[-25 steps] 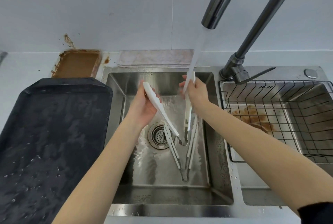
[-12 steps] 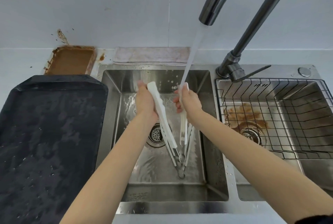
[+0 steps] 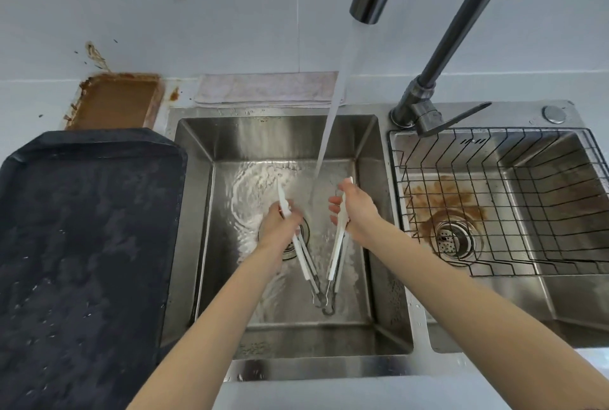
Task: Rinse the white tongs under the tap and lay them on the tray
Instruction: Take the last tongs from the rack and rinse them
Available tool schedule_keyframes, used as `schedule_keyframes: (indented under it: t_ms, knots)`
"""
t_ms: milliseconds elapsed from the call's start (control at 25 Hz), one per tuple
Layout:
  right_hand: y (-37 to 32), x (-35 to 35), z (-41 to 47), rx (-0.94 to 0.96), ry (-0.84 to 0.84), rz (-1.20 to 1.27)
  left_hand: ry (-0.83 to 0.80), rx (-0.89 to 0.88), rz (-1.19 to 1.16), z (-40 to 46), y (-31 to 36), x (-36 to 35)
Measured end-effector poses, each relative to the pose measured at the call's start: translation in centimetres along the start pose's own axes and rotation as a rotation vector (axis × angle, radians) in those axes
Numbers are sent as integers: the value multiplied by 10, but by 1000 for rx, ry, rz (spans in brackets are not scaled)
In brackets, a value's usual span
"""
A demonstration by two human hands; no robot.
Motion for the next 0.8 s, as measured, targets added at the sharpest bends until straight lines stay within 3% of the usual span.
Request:
schedule_keyframes:
  t_ms: [200,640,800]
  knots:
    - [19,13,7,76,58,-256,-56,161,-38,0,-37,-1]
    - [56,34,35,-114,138,-237,-18,221,101,15,-87,3]
    - [67,32,47,-121,193,-349,-18,256,133,26,-98,1]
Point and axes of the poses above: each hand's wrist, its own z-axis towards the middle knuckle, its own x-axis out of the back of the hand, y = z × x, the point moved 2 cm from there along z, towards the middle knuckle, and after that the axes turned 5 degrees about -x, right-handed, at the moved point
